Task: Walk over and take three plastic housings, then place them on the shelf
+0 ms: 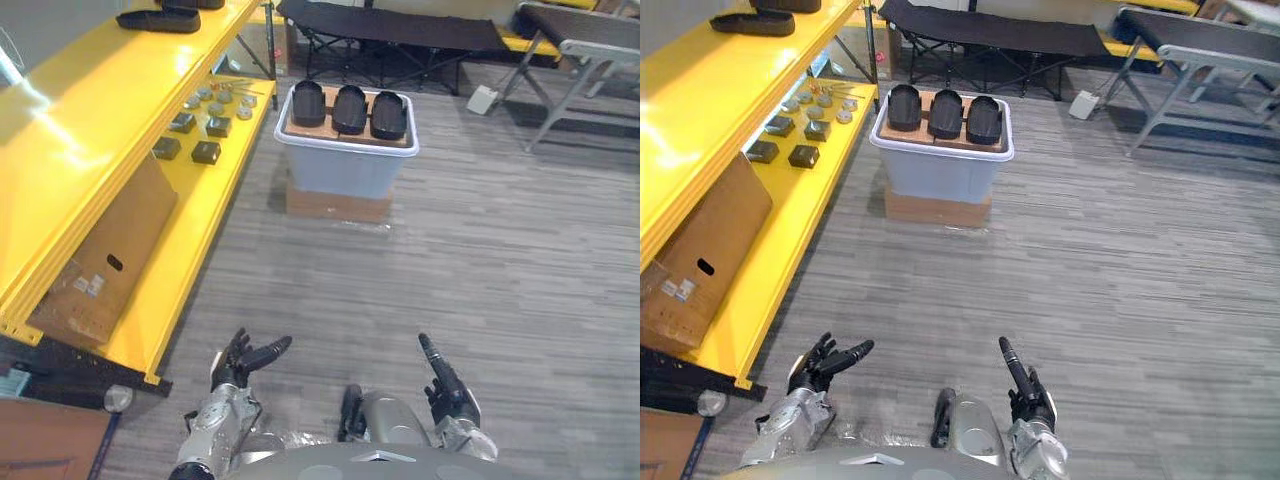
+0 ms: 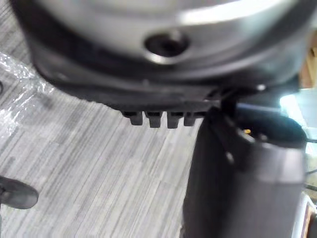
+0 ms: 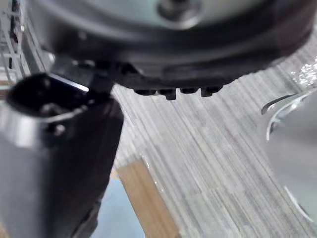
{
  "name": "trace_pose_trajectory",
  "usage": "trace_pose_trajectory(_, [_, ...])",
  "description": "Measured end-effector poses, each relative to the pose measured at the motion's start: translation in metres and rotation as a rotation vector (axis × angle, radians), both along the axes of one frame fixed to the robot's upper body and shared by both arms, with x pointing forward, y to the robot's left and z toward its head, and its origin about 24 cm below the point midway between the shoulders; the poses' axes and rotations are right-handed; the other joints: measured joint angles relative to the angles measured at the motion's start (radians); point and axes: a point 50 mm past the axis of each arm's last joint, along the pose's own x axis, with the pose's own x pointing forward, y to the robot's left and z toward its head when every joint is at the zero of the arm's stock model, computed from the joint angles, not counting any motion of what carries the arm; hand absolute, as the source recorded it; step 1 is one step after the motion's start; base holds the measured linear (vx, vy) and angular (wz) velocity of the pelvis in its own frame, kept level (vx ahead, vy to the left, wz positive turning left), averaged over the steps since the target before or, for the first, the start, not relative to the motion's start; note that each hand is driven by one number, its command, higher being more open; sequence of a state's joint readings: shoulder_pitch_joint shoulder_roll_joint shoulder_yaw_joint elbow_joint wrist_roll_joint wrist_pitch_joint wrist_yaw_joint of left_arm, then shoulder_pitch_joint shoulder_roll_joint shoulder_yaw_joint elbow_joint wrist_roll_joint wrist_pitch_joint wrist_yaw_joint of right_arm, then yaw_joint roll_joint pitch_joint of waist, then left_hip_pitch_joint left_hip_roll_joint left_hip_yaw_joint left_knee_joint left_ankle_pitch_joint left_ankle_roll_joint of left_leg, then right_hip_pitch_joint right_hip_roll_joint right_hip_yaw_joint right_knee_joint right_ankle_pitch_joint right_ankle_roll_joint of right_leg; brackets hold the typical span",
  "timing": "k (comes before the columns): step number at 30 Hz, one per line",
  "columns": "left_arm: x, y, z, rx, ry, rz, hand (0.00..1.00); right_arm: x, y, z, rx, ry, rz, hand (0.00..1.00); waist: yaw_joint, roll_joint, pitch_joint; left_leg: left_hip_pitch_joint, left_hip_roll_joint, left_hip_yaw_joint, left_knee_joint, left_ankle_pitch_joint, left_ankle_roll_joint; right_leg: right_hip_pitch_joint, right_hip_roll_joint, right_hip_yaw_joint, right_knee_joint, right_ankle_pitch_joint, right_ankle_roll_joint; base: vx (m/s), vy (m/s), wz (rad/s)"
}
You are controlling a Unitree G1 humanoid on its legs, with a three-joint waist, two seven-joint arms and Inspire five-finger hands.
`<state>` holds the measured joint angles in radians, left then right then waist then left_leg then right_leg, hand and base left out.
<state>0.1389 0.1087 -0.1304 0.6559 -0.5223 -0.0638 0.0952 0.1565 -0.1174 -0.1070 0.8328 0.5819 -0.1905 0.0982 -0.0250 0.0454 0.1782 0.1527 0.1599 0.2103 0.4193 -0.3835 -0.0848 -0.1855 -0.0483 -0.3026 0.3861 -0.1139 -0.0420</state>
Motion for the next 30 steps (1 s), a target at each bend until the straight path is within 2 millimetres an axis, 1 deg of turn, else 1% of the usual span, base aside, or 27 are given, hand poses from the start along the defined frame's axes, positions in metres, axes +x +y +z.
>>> trace_pose_trajectory(1, [0.002,-0.004,0.000,-0.050,-0.009,0.026,1.00,0.007,-0.002,0.003,-0.002,-0.016,0.011,1.00,-0.006,0.012,0.009,-0.080,0.037,0.008,0.179,0.040,0.002,0.025,0.011,-0.008,-0.019,-0.008,-0.012,0.46,-0.204,0.14])
trace_pose_trajectory(2, [0.003,-0.009,0.001,-0.118,-0.016,0.073,1.00,0.012,-0.004,0.005,-0.006,-0.029,0.024,1.00,-0.005,0.028,0.031,-0.175,0.099,0.008,0.412,0.085,0.009,0.105,0.049,-0.012,-0.085,-0.002,-0.016,0.55,-0.249,0.10])
trace_pose_trajectory(3, [0.000,-0.012,0.001,-0.167,-0.015,0.108,1.00,0.013,-0.003,0.006,-0.006,-0.028,0.041,1.00,0.000,0.029,0.048,-0.235,0.099,-0.019,0.547,0.081,0.009,0.194,0.069,-0.012,-0.147,-0.002,-0.033,0.46,-0.192,0.03])
trace_pose_trajectory(4, [-0.002,-0.012,0.001,-0.176,-0.016,0.106,1.00,0.014,-0.001,0.006,-0.012,-0.026,0.052,1.00,0.008,0.024,0.051,-0.260,0.079,-0.028,0.562,0.080,0.010,0.232,0.070,-0.012,-0.168,-0.004,-0.036,0.44,-0.155,-0.17])
trace_pose_trajectory(5, [-0.003,-0.013,0.004,-0.193,-0.032,0.102,1.00,0.016,-0.001,0.006,-0.022,-0.029,0.069,1.00,0.032,0.013,0.051,-0.304,0.036,-0.035,0.512,0.079,0.009,0.275,0.070,0.001,-0.201,-0.006,-0.038,0.42,-0.119,-0.47])
trace_pose_trajectory(6, [-0.002,-0.013,0.010,-0.204,-0.064,0.101,1.00,0.027,0.001,0.010,-0.033,-0.050,0.100,1.00,0.055,0.004,0.053,-0.352,-0.016,-0.032,0.378,0.079,0.011,0.314,0.070,0.033,-0.234,-0.006,-0.038,0.43,-0.100,-0.59])
trace_pose_trajectory(7, [0.000,-0.013,0.012,-0.206,-0.080,0.099,1.00,0.033,0.001,0.013,-0.042,-0.065,0.118,1.00,0.062,0.001,0.055,-0.375,-0.038,-0.034,0.295,0.083,0.015,0.321,0.070,0.046,-0.247,-0.006,-0.038,0.43,-0.054,-0.70])
trace_pose_trajectory(8, [0.003,-0.013,0.016,-0.211,-0.102,0.099,1.00,0.048,0.004,0.019,-0.067,-0.093,0.149,1.00,0.079,-0.003,0.065,-0.399,-0.080,-0.057,0.090,0.131,0.005,0.341,0.066,0.072,-0.262,-0.008,-0.033,0.41,-0.015,-0.69])
trace_pose_trajectory(9, [0.003,-0.014,0.017,-0.216,-0.109,0.106,1.00,0.057,0.005,0.023,-0.073,-0.110,0.148,1.00,0.084,-0.004,0.072,-0.406,-0.104,-0.102,-0.120,0.218,-0.007,0.363,0.068,0.099,-0.270,-0.023,-0.009,0.47,0.030,-0.66])
trace_pose_trajectory(11, [0.003,-0.016,0.016,-0.225,-0.106,0.106,1.00,0.063,0.005,0.026,-0.102,-0.116,0.157,1.00,0.085,0.007,0.082,-0.407,-0.106,-0.160,-0.274,0.312,-0.023,0.418,0.073,0.130,-0.268,-0.075,0.021,0.42,0.118,-0.50])
trace_pose_trajectory(12, [0.003,-0.018,0.016,-0.231,-0.105,0.106,1.00,0.062,0.002,0.026,-0.125,-0.105,0.169,1.00,0.089,0.012,0.081,-0.405,-0.097,-0.163,-0.269,0.321,-0.021,0.450,0.073,0.141,-0.251,-0.113,0.027,0.38,0.197,-0.40])
trace_pose_trajectory(13, [0.005,-0.018,0.017,-0.234,-0.115,0.101,1.00,0.057,0.001,0.024,-0.130,-0.089,0.172,1.00,0.094,0.013,0.080,-0.406,-0.096,-0.159,-0.227,0.361,-0.006,0.470,0.065,0.151,-0.217,-0.169,0.032,0.40,0.252,-0.29])
trace_pose_trajectory(14, [0.008,-0.014,0.020,-0.229,-0.133,0.101,1.00,0.052,0.002,0.019,-0.121,-0.063,0.175,1.00,0.100,-0.032,0.072,-0.415,-0.125,-0.128,-0.155,0.413,0.030,0.469,0.015,0.159,-0.147,-0.248,0.055,0.54,0.302,-0.23])
trace_pose_trajectory(15, [0.009,-0.010,0.022,-0.215,-0.139,0.096,1.00,0.045,0.006,0.014,-0.108,-0.037,0.173,1.00,0.105,-0.082,0.054,-0.415,-0.167,-0.102,-0.124,0.415,0.055,0.465,-0.041,0.158,-0.096,-0.293,0.087,0.52,0.216,-0.24])
trace_pose_trajectory(16, [0.012,-0.007,0.023,-0.203,-0.145,0.089,1.00,0.044,0.007,0.012,-0.102,-0.029,0.176,1.00,0.108,-0.098,0.048,-0.402,-0.192,-0.087,-0.118,0.415,0.112,0.415,-0.073,0.148,0.059,-0.314,0.108,0.44,0.138,-0.07])
trace_pose_trajectory(17, [0.016,-0.006,0.023,-0.193,-0.148,0.085,1.00,0.045,0.009,0.011,-0.092,-0.022,0.176,1.00,0.101,-0.114,0.055,-0.388,-0.213,-0.085,-0.107,0.392,0.154,0.332,-0.126,0.111,0.254,-0.276,0.146,0.55,0.165,0.10])
trace_pose_trajectory(18, [0.024,-0.006,0.028,-0.190,-0.177,0.072,1.00,0.042,0.016,0.007,-0.065,-0.008,0.177,1.00,0.102,-0.128,0.064,-0.336,-0.224,-0.087,-0.124,0.370,0.176,0.245,-0.184,0.075,0.477,-0.147,0.128,0.65,0.222,0.21])
trace_pose_trajectory(19, [0.025,-0.006,0.029,-0.183,-0.181,0.072,1.00,0.041,0.023,0.005,-0.057,0.000,0.191,1.00,0.102,-0.124,0.064,-0.285,-0.217,-0.094,-0.132,0.350,0.183,0.223,-0.198,0.051,0.512,-0.175,0.100,0.66,0.207,0.13])
trace_pose_trajectory(20, [0.025,-0.006,0.029,-0.181,-0.183,0.073,1.00,0.041,0.025,0.005,-0.054,-0.001,0.193,1.00,0.102,-0.120,0.065,-0.271,-0.214,-0.096,-0.136,0.346,0.183,0.219,-0.198,0.044,0.508,-0.185,0.097,0.43,0.108,0.05])
trace_pose_trajectory(22, [0.029,-0.004,0.034,-0.172,-0.218,0.077,1.00,0.045,0.032,0.007,-0.056,-0.015,0.208,1.00,0.102,-0.094,0.073,-0.207,-0.186,-0.108,-0.172,0.325,0.177,0.191,-0.186,-0.018,0.405,-0.224,0.101,0.38,0.078,0.01])
trace_pose_trajectory(23, [0.035,-0.004,0.038,-0.164,-0.235,0.074,1.00,0.052,0.035,0.010,-0.060,-0.039,0.223,1.00,0.105,-0.076,0.074,-0.178,-0.166,-0.112,-0.199,0.321,0.173,0.164,-0.167,-0.043,0.272,-0.223,0.103,0.42,0.061,0.03])
trace_pose_trajectory(24, [0.042,-0.002,0.042,-0.154,-0.252,0.071,1.00,0.059,0.036,0.015,-0.066,-0.074,0.226,1.00,0.104,-0.062,0.078,-0.159,-0.153,-0.122,-0.217,0.313,0.160,0.129,-0.155,-0.046,0.146,-0.208,0.126,0.32,0.023,0.07])
trace_pose_trajectory(25, [0.046,-0.001,0.044,-0.148,-0.264,0.070,1.00,0.062,0.036,0.017,-0.069,-0.089,0.226,1.00,0.104,-0.059,0.079,-0.151,-0.149,-0.125,-0.220,0.306,0.153,0.113,-0.155,-0.040,0.091,-0.193,0.142,0.33,-0.040,0.13])
trace_pose_trajectory(26, [0.052,0.002,0.047,-0.128,-0.280,0.079,1.00,0.066,0.036,0.020,-0.074,-0.109,0.227,1.00,0.104,-0.058,0.081,-0.137,-0.142,-0.133,-0.212,0.282,0.141,0.078,-0.156,0.012,-0.045,-0.130,0.165,0.26,-0.073,0.17])
trace_pose_trajectory(28, [0.054,0.007,0.048,-0.114,-0.281,0.084,1.00,0.067,0.037,0.021,-0.090,-0.116,0.242,1.00,0.104,-0.059,0.082,-0.125,-0.135,-0.151,-0.186,0.246,0.121,0.063,-0.157,0.067,-0.153,-0.042,0.170,0.25,-0.169,0.28])
trace_pose_trajectory(29, [0.053,0.009,0.048,-0.104,-0.286,0.092,1.00,0.063,0.037,0.019,-0.097,-0.105,0.251,1.00,0.101,-0.064,0.080,-0.124,-0.131,-0.174,-0.152,0.207,0.104,0.065,-0.157,0.101,-0.213,0.020,0.185,0.22,-0.275,0.41])
trace_pose_trajectory(30, [0.052,0.011,0.048,-0.098,-0.287,0.098,1.00,0.060,0.036,0.017,-0.101,-0.095,0.255,1.00,0.101,-0.071,0.077,-0.131,-0.131,-0.192,-0.119,0.174,0.094,0.065,-0.158,0.128,-0.223,0.034,0.186,0.26,-0.408,0.59])
